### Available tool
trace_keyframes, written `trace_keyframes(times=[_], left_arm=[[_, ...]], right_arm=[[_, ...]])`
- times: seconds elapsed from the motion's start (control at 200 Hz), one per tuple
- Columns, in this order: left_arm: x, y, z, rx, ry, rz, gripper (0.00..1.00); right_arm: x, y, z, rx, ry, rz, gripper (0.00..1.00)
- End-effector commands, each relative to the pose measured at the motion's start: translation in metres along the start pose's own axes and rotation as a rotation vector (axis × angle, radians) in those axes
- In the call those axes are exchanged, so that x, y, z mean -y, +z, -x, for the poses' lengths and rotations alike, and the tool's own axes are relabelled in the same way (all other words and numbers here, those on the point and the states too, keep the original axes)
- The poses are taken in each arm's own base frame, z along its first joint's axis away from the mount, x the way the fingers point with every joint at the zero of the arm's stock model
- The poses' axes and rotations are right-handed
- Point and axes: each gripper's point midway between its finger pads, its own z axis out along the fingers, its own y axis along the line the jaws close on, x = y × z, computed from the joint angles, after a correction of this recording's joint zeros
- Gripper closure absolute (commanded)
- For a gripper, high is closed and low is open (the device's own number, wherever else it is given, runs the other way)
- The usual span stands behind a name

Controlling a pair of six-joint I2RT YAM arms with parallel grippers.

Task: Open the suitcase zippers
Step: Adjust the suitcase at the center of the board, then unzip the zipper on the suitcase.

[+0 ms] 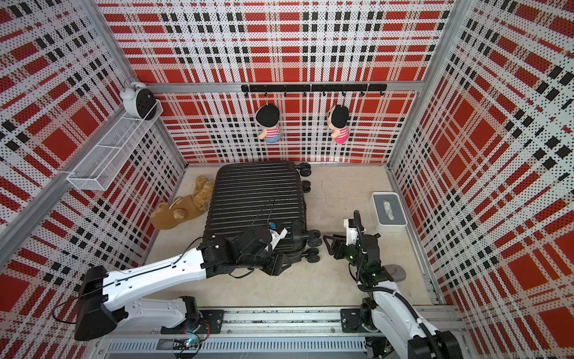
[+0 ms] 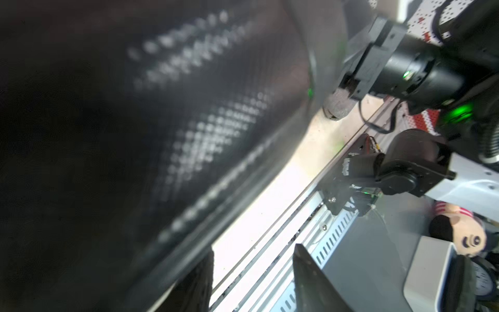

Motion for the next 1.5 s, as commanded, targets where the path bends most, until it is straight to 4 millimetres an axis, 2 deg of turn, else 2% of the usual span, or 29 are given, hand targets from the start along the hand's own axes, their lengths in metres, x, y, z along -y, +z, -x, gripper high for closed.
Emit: trace_keyframes(times=[0.0,0.145,0.271,0.426,0.571,0.641,0.731,0.802,0.947,1.147,1.308,1.493], left_arm=[[-0.027,0.006,0.02,0.073,-0.029,0.052,0.5],[-0.053,0.008,0.036,0.112,-0.065,0.096,0.5],[-0.06,0.003,0.048,0.139,-0.073,0.088,0.49],[-0.036,-0.003,0.058,0.155,-0.036,0.022,0.44],[-0.008,-0.027,0.079,0.233,-0.005,-0.024,0.37],[-0.002,-0.041,0.09,0.281,-0.002,-0.03,0.33],[-0.004,-0.06,0.103,0.348,-0.013,-0.018,0.26],[-0.015,-0.072,0.111,0.395,-0.038,0.01,0.19],[-0.054,-0.095,0.121,0.473,-0.121,0.093,0.12],[-0.102,-0.147,0.132,0.61,-0.234,0.186,0.01],[-0.144,-0.17,0.124,0.664,-0.335,0.252,0.0],[-0.181,-0.178,0.107,0.678,-0.417,0.302,0.01]], right_arm=[[-0.018,-0.002,0.01,0.052,-0.073,0.063,0.43],[-0.037,0.002,0.005,0.066,-0.189,0.113,0.42],[-0.046,0.006,0.008,0.111,-0.278,0.133,0.42],[-0.05,0.014,0.017,0.161,-0.355,0.158,0.46],[-0.053,0.026,0.024,0.205,-0.394,0.194,0.5],[-0.051,0.034,0.024,0.217,-0.405,0.205,0.54],[-0.051,0.042,0.024,0.23,-0.416,0.222,0.58],[-0.053,0.044,0.025,0.257,-0.424,0.244,0.57],[-0.054,0.053,0.021,0.242,-0.441,0.277,0.55],[-0.052,0.062,0.026,0.246,-0.466,0.26,0.59],[-0.048,0.07,0.03,0.252,-0.492,0.24,0.61],[-0.043,0.075,0.03,0.274,-0.513,0.216,0.64]])
